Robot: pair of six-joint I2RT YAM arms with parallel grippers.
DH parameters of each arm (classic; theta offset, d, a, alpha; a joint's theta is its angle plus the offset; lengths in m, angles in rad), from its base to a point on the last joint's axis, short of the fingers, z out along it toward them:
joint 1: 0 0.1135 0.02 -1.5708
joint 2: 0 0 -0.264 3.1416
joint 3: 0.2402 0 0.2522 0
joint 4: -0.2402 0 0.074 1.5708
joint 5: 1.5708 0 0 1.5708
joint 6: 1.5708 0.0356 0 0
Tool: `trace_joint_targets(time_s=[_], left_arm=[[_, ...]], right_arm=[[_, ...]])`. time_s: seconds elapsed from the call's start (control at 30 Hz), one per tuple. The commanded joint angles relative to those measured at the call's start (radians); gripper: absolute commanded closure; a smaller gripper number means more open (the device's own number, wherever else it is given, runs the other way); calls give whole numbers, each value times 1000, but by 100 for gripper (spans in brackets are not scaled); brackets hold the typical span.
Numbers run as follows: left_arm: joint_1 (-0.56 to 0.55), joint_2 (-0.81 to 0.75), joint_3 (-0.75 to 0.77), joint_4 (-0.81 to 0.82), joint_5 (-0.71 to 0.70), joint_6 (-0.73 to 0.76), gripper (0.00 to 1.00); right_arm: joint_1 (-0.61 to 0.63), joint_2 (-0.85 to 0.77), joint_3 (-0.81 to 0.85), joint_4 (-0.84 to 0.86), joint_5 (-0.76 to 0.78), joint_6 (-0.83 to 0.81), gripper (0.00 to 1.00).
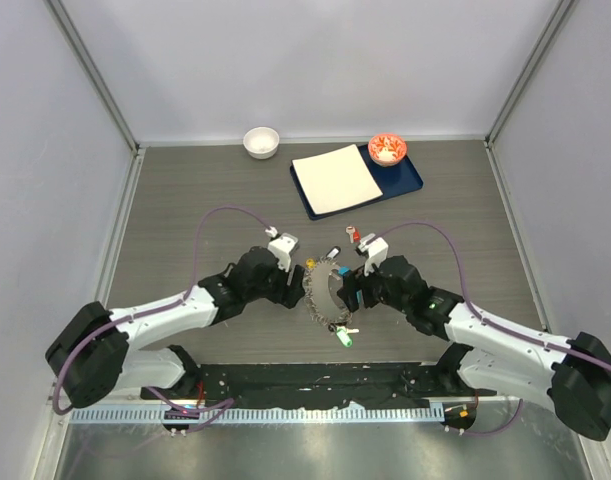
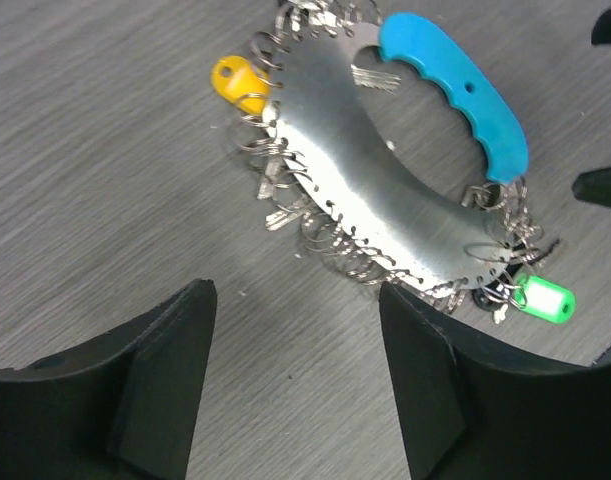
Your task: Put the keys on the keyring
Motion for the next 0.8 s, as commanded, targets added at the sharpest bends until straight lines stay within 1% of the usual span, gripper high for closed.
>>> trace_joint_targets(time_s=[0.0, 0.03, 0.13, 0.2, 0.23, 0.33, 0.37, 0.43, 0.47, 0.57, 0.63, 0.77], left_arm=[[21, -78, -56, 71, -105, -64, 27], [29, -104, -70, 81, -108, -65, 25], [37, -132, -113, 120, -157, -82, 24], [44, -163, -139, 158, -215, -90, 24], [51, -172, -167, 173, -235, -96, 24], [54, -228, -225, 226, -323, -85, 24], [54, -244, -236, 233, -339, -71, 24], [54, -298, -262, 252, -372, -55, 24], [52, -313, -280, 253, -376, -30, 24], [54, -391, -310, 237, -404, -8, 23], [52, -440, -326, 232, -418, 7, 22], [54, -491, -376, 264, -450, 15, 21]], right_arm=[[3, 59, 95, -2, -112, -88, 23], [4, 76, 118, -11, -119, -94, 23], [9, 145, 168, -59, -153, -125, 26], [16, 185, 205, -95, -167, -153, 30], [24, 223, 245, -109, -167, -163, 30], [62, 323, 341, -183, -156, -205, 39], [73, 346, 366, -220, -156, -216, 43], [96, 398, 438, -261, -172, -229, 48], [101, 441, 460, -295, -175, -228, 53], [118, 529, 533, -348, -187, -265, 61], [124, 564, 582, -372, -187, -275, 62], [141, 652, 658, -430, -161, -285, 62]])
